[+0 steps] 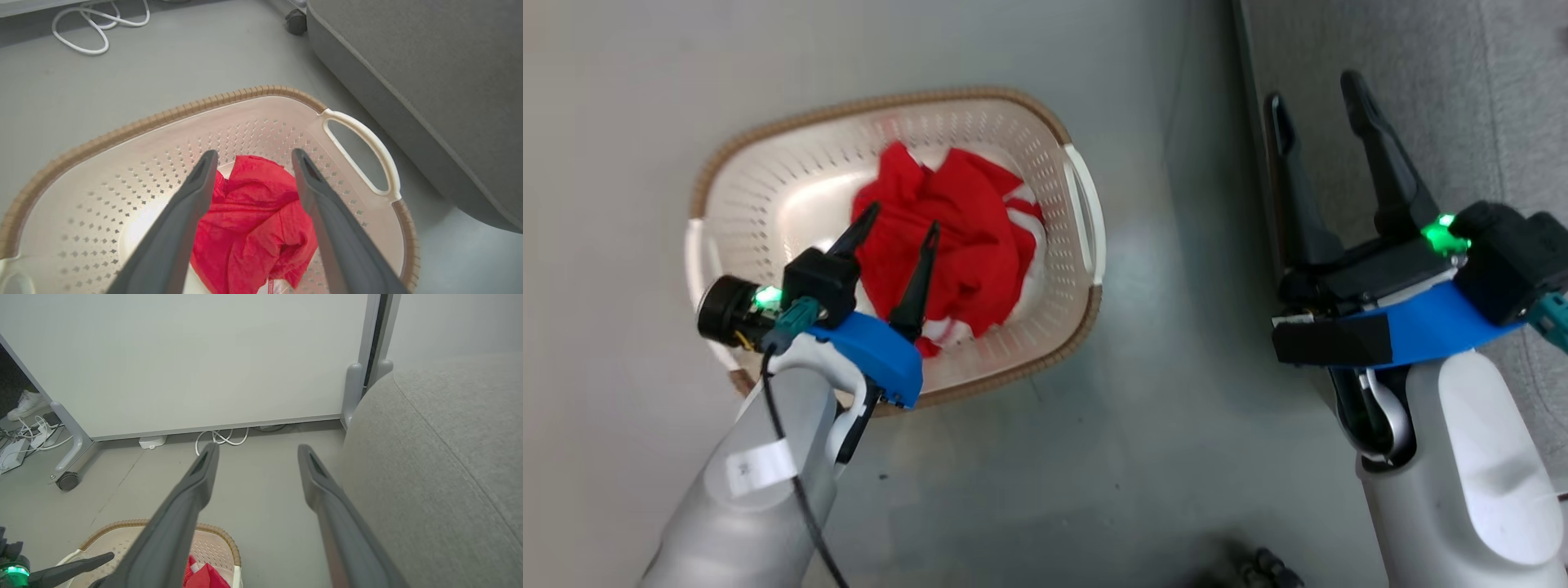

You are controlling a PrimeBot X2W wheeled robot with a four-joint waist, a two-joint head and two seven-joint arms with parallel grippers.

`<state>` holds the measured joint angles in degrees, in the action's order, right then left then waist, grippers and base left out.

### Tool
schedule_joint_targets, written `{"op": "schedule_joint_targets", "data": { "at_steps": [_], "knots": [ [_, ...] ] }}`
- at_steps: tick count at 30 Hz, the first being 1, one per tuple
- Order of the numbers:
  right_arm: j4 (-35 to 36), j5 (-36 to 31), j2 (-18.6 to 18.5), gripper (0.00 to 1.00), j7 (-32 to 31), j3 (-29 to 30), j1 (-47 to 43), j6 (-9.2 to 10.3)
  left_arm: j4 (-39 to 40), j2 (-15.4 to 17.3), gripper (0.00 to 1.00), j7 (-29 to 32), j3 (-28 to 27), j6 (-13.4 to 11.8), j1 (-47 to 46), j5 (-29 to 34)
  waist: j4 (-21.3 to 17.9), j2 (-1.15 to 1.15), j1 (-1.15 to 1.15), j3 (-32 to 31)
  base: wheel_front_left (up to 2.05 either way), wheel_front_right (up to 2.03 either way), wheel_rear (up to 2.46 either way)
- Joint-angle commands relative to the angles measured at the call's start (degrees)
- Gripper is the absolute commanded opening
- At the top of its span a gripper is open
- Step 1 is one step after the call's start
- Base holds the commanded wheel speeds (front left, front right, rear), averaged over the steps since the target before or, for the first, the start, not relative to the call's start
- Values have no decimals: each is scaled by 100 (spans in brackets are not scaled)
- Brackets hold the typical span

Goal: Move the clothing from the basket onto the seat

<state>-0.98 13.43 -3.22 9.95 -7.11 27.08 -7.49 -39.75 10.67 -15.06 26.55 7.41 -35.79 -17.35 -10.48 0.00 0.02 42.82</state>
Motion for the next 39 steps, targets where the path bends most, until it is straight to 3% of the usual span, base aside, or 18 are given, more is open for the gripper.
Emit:
{"op": "schedule_joint_targets", "data": {
  "at_steps": [1,11,28,30,31,39],
  "knots": [
    [31,-25,25,100,37,-47,196,-1,-148,44,100,-17,141,11,-261,-53,-307,0,-2,591,0,0,0],
    [125,35,37,100,115,-349,606,-1,-1108,146,100,-16,1402,11,-1134,-352,-440,0,-2,1209,0,0,0],
    [-86,333,43,100,370,-594,540,-1,-1917,180,100,158,2175,11,-1704,-1315,-700,0,-2,1558,0,0,0],
    [-110,361,42,100,380,-613,547,-1,-1989,179,18,162,2258,11,-1757,-1398,-713,0,-2,1553,0,0,0],
    [-124,376,42,100,385,-619,553,-1,-2006,174,0,156,2314,11,-1779,-1435,-717,0,-2,1550,0,0,0],
    [-214,420,42,100,434,-634,587,-1,-2076,160,0,97,2634,11,-1846,-1737,-707,0,-2,1496,0,0,0]
  ]
}}
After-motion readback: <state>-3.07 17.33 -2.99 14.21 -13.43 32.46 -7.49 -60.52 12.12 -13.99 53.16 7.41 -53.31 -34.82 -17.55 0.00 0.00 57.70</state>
